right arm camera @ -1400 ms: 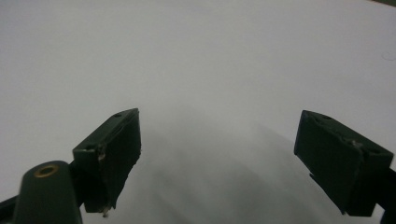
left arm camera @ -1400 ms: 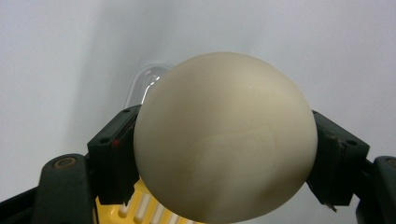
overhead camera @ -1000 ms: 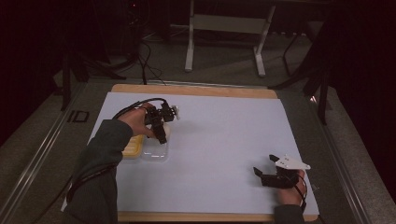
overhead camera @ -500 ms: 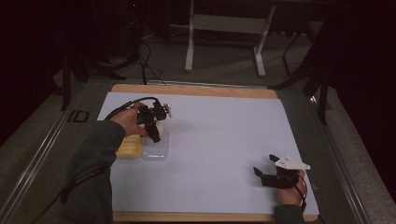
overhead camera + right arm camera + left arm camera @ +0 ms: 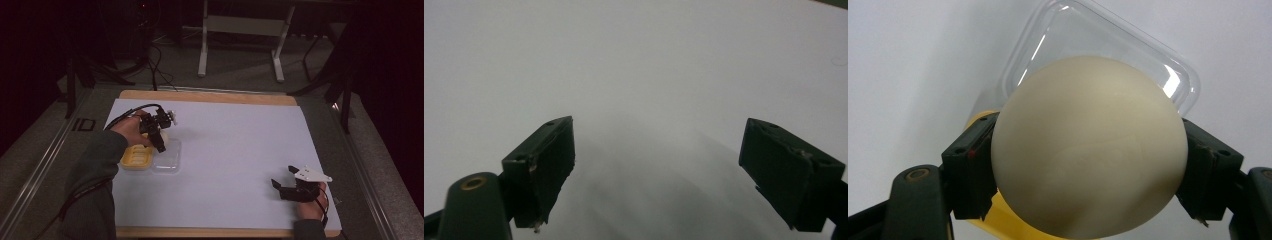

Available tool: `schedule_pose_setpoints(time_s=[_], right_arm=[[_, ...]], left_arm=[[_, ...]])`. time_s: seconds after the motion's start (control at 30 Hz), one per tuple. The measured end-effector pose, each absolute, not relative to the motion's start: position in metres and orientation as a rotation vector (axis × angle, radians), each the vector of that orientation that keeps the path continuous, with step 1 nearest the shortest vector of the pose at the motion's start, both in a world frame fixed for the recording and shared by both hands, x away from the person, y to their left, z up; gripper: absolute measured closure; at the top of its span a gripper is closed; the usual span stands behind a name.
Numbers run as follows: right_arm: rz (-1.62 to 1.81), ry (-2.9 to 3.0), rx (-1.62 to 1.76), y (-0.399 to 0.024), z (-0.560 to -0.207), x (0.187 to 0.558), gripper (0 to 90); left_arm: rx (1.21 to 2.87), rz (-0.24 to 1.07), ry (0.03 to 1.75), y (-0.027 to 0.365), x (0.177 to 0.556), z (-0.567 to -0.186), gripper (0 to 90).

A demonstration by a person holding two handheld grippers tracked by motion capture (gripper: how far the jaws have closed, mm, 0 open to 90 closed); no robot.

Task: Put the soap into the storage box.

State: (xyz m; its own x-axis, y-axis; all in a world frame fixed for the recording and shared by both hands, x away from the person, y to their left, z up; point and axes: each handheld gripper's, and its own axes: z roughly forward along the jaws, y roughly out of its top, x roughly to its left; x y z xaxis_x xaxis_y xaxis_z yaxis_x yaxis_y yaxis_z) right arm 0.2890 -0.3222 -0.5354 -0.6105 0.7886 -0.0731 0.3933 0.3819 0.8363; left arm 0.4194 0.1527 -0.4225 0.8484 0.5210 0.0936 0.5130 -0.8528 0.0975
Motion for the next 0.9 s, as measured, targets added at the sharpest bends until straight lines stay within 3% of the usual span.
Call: schedule_pose_setpoints(time_s=[0.9], right_arm=[[1.13, 2.176, 1.007, -0.322, -0.535, 0.288, 14.8]], left_arm=[[2.945, 0.148, 0.951, 0.188, 0.418, -0.434, 23.7]])
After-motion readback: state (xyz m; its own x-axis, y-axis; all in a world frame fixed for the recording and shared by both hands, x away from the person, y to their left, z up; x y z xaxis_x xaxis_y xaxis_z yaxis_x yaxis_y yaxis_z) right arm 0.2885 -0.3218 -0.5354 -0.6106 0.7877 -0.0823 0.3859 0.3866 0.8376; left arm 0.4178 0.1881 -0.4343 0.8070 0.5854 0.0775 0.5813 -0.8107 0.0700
